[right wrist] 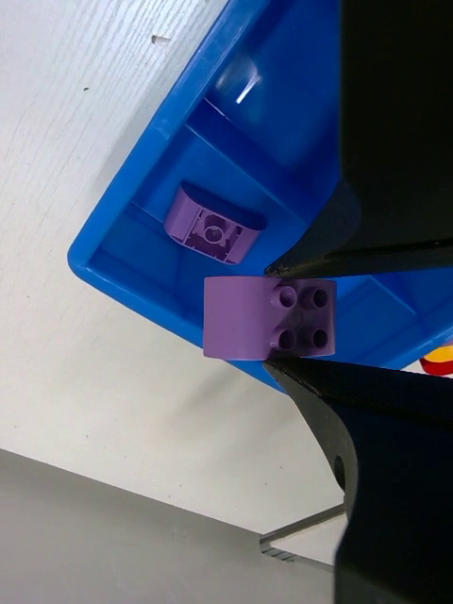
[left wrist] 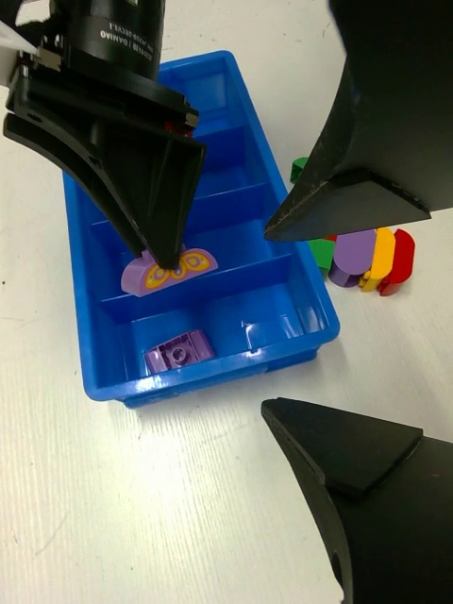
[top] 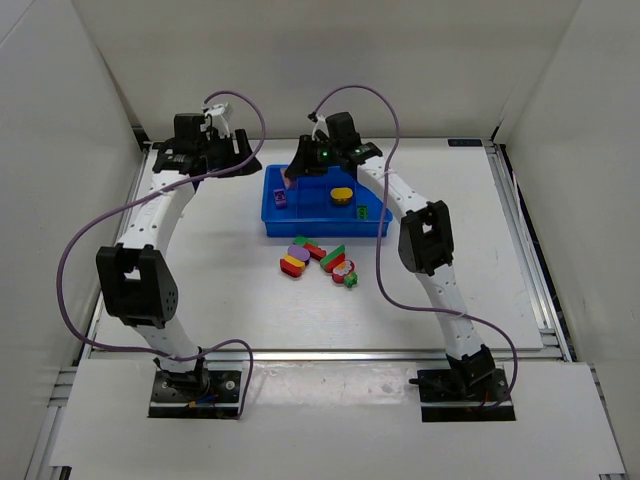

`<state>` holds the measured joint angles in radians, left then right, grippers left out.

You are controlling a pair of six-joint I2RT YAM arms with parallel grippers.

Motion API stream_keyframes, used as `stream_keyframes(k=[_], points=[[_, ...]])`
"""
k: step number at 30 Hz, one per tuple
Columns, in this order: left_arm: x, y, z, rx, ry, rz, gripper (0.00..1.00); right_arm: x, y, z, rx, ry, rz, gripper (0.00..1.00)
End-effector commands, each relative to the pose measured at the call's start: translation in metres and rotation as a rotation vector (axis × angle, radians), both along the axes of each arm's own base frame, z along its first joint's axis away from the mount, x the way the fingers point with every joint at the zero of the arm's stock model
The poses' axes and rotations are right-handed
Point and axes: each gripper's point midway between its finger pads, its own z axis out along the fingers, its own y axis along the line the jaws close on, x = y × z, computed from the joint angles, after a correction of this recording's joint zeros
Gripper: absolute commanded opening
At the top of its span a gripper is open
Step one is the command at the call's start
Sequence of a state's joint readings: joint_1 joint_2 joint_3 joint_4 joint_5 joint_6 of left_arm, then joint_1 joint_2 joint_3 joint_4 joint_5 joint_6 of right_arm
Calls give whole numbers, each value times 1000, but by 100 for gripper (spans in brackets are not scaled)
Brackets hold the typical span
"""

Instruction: Sort the legos into containers by color

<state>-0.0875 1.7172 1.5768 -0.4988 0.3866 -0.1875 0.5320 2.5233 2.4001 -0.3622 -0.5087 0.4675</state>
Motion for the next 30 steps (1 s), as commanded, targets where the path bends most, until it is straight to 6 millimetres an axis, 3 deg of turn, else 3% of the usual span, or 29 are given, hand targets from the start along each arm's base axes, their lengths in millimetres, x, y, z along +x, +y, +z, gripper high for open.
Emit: stream_keyframes(k=[1, 6, 13, 16, 19, 20, 21, 22, 23, 24, 25, 26, 27, 28, 30], points=[[-13, 10, 32, 16, -74, 15, 78, 8, 11, 16, 27, -74, -7, 24], [-17, 11, 31, 20, -71, 16, 78, 6, 18, 8, 10, -82, 2, 47], [-28, 12, 25, 15, -54, 9, 78, 1, 24, 8, 0, -102, 14, 63], [-38, 7, 29, 5, -66, -28, 78, 0, 23, 17, 1, -123, 22, 63], [-61, -9, 31, 0, -91, -145, 76, -2, 14, 38, -8, -171, 28, 63], [-74, -16, 23, -15, -73, -198, 76, -5, 11, 60, 1, -208, 29, 63], [-84, -20, 20, 1, -83, -245, 76, -7, 5, 64, -14, -219, 31, 63], [-100, -24, 22, 5, -88, -280, 76, -7, -6, 85, -17, -266, 29, 64], [-118, -35, 12, -1, -72, -370, 76, -8, -14, 95, -21, -286, 29, 64], [-130, -38, 9, 36, -103, -453, 76, -9, -24, 91, -45, -274, 29, 64], [-142, -40, 6, 50, -111, -508, 76, -9, -43, 112, -41, -308, 17, 65], [-167, -42, -1, 41, -78, -569, 77, -12, -53, 107, -60, -304, 34, 66], [-174, -40, -3, 81, -112, -616, 77, -9, -74, 108, -76, -295, 18, 66], [-181, -39, -8, 88, -99, -634, 77, -14, -87, 126, -70, -320, 15, 66], [-197, -39, -14, 83, -69, -666, 77, -21, -118, 117, -84, -296, 48, 66]])
